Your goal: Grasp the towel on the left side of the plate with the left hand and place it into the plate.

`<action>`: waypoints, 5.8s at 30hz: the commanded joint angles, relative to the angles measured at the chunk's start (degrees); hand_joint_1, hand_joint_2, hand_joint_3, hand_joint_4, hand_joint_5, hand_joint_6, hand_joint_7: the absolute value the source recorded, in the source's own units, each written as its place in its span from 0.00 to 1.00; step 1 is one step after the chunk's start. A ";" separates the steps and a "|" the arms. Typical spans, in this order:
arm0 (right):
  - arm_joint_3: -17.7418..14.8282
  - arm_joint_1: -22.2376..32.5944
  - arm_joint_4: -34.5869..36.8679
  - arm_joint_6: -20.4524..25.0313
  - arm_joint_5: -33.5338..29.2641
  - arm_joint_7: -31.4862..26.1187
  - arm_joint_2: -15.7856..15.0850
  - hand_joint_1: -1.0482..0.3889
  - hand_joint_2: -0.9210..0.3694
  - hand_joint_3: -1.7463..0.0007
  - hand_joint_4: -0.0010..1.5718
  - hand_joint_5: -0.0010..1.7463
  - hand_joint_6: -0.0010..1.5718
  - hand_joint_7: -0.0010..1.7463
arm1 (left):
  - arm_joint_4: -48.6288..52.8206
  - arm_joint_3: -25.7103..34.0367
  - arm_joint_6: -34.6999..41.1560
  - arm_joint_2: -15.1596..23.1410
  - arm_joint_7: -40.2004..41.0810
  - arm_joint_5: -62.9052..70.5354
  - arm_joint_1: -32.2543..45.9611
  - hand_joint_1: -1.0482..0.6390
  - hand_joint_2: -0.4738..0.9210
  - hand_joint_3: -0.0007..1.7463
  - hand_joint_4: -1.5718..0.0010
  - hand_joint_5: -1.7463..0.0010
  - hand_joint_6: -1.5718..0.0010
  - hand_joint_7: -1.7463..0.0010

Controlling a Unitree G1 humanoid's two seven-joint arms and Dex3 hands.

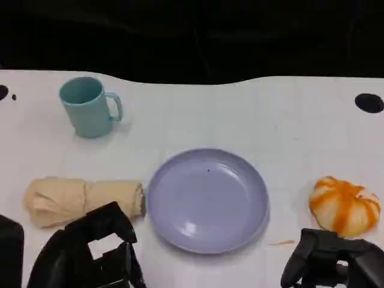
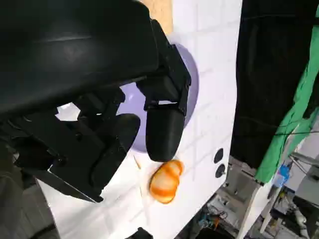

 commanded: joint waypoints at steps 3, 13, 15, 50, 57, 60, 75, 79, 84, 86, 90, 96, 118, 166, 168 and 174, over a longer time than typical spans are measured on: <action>-0.69 -0.01 -0.44 -0.39 0.22 0.10 -0.65 0.68 0.41 0.29 0.54 0.94 0.51 0.73 | 0.52 -0.29 -0.94 0.75 -0.34 1.13 0.24 0.61 0.63 0.90 0.40 0.00 0.51 0.00; -1.33 -1.18 -0.26 0.25 0.49 0.31 -0.71 0.66 0.41 0.28 0.54 0.94 0.52 0.74 | 0.11 -0.83 -0.56 0.13 0.57 2.19 -0.68 0.60 0.63 0.87 0.43 0.00 0.54 0.01; -1.36 -1.59 -0.08 0.23 0.51 0.35 -0.66 0.67 0.40 0.28 0.55 0.94 0.51 0.74 | 0.33 -0.94 -0.85 0.31 0.33 2.36 -0.94 0.61 0.68 0.84 0.45 0.00 0.56 0.00; -0.38 -3.18 -3.81 5.63 0.33 -0.21 -0.34 0.75 0.30 0.30 0.47 1.00 0.38 0.87 | 5.98 -7.63 -26.53 21.57 -5.56 50.66 -9.94 0.36 1.00 0.04 0.87 0.61 0.79 0.92; -0.29 -3.13 -4.41 6.34 0.33 -0.49 -0.37 0.75 0.29 0.31 0.48 1.00 0.39 0.87 | 11.95 -14.90 -23.28 27.78 -11.53 71.03 -18.39 0.29 0.98 0.00 0.87 0.71 0.79 0.98; -0.23 -2.96 -4.66 6.48 0.39 -0.56 -0.39 0.75 0.28 0.32 0.48 1.00 0.39 0.87 | 15.26 -17.03 -22.54 27.83 -13.95 75.39 -21.60 0.29 0.98 0.00 0.85 0.75 0.79 0.99; 0.28 -2.42 -5.42 6.61 -0.06 -0.80 -0.61 0.74 0.29 0.33 0.48 1.00 0.39 0.86 | 40.47 -24.88 -24.44 23.44 -13.96 83.25 -34.27 0.30 0.96 0.00 0.75 0.93 0.79 1.00; 0.28 -2.24 -5.53 6.51 0.11 -0.67 -0.66 0.74 0.29 0.33 0.48 1.00 0.39 0.86 | 48.83 -26.72 -25.50 21.59 -11.86 83.56 -37.36 0.29 0.96 0.00 0.74 0.94 0.78 1.00; 0.43 -2.06 -5.75 6.69 0.32 -0.69 -0.66 0.73 0.29 0.33 0.47 1.00 0.39 0.85 | 61.25 -29.47 -27.76 19.09 -7.76 82.98 -41.51 0.31 0.97 0.00 0.70 0.95 0.77 0.99; 0.52 -1.96 -5.76 6.44 0.04 -0.76 -0.70 0.73 0.29 0.33 0.47 1.00 0.39 0.85 | 65.37 -30.53 -29.61 18.65 -5.99 82.74 -42.35 0.37 0.99 0.01 0.67 0.95 0.76 0.99; 0.60 -1.95 -5.63 6.06 0.04 -0.78 -0.62 0.72 0.29 0.34 0.48 1.00 0.39 0.85 | 71.48 -30.58 -33.17 17.73 0.98 81.26 -43.06 0.44 1.00 0.04 0.55 0.90 0.67 0.96; 0.66 -2.03 -5.60 6.65 0.45 -0.84 -0.38 0.72 0.28 0.34 0.48 1.00 0.39 0.84 | 78.42 -29.01 -41.39 18.22 12.73 77.44 -43.43 0.49 1.00 0.10 0.48 0.27 0.29 0.93; 0.42 -2.48 -5.47 6.81 0.06 -0.93 -0.61 0.72 0.28 0.34 0.48 1.00 0.40 0.83 | 58.47 -22.11 -38.90 21.08 16.83 75.60 -37.15 0.49 0.96 0.14 0.46 0.00 0.64 0.00; 2.12 -2.89 -6.15 7.49 -0.95 -1.55 -0.46 0.68 0.28 0.36 0.48 1.00 0.42 0.81 | 48.79 -32.89 -34.32 4.97 -5.51 75.13 -45.85 0.23 1.00 0.08 0.83 0.76 0.81 1.00; 2.00 -2.93 -6.11 7.66 -0.61 -1.50 -0.33 0.68 0.28 0.36 0.48 1.00 0.42 0.81 | 47.77 -33.31 -33.40 5.40 -6.25 76.36 -45.66 0.17 1.00 0.09 0.89 0.78 0.88 1.00; 1.86 -3.16 -5.58 7.12 -0.52 -1.32 -0.39 0.67 0.28 0.36 0.49 1.00 0.43 0.80 | 45.22 -33.49 -33.10 6.66 -7.98 77.94 -45.34 0.10 1.00 0.10 0.93 0.79 0.91 1.00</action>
